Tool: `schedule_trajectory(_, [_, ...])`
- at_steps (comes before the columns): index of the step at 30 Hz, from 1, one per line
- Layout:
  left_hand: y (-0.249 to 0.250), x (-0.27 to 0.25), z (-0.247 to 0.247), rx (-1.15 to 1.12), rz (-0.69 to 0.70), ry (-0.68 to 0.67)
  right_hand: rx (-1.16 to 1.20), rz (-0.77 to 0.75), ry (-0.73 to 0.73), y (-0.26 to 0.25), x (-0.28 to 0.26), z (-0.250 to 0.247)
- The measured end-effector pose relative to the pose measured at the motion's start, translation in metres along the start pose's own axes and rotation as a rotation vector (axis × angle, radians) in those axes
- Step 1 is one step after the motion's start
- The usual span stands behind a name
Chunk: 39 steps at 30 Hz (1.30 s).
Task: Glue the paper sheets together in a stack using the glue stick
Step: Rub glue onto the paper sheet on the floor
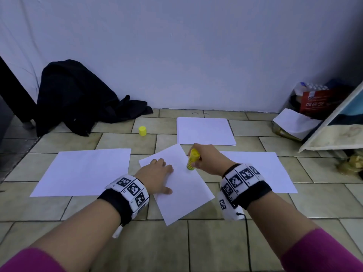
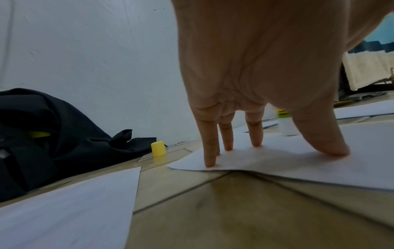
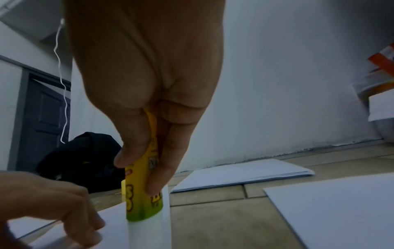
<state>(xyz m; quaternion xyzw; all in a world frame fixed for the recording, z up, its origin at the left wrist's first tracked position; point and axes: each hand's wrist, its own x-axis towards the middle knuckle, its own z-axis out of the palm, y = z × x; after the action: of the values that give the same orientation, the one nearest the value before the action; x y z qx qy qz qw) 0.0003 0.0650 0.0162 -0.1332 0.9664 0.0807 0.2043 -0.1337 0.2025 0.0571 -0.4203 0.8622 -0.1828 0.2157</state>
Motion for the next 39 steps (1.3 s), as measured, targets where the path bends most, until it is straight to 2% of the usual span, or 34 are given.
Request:
schedule_trajectory(7, [-0.004,0.003,-0.007,0.038,0.032,0.003,-0.057,0.01,-0.068,0.019,-0.046,-0.006])
schedule_trajectory(14, [-0.006,-0.003,-0.003,0.107,0.067,0.023,-0.096,0.024,-0.155,0.028,-0.061,-0.017])
schedule_trajectory(18, [-0.004,-0.007,-0.003,0.19,0.062,0.027,0.052,0.067,-0.006,0.035,-0.053,-0.029])
schedule_trajectory(23, [0.003,-0.01,-0.001,0.225,-0.048,0.054,0.161,0.109,0.155,0.037,-0.039,-0.028])
schedule_trajectory(24, [0.005,-0.01,0.0,0.212,-0.03,0.084,0.164,0.11,0.173,0.037,-0.035,-0.027])
schedule_trajectory(26, [0.008,-0.008,0.003,0.164,0.109,0.123,0.189,0.121,0.206,0.035,-0.027,-0.022])
schedule_trajectory(28, [0.01,-0.006,0.004,0.155,0.229,0.066,0.234,0.126,0.236,0.034,-0.018,-0.017])
schedule_trajectory(30, [0.012,-0.003,0.005,0.144,0.219,0.009,0.264,0.124,0.259,0.029,-0.008,-0.012])
schedule_trajectory(34, [0.014,0.002,0.004,0.144,0.204,-0.013,0.32,0.111,0.283,0.018,0.011,-0.002])
schedule_trajectory(39, [0.01,0.004,0.0,0.124,0.196,-0.019,0.303,0.153,0.209,0.012,0.022,0.006])
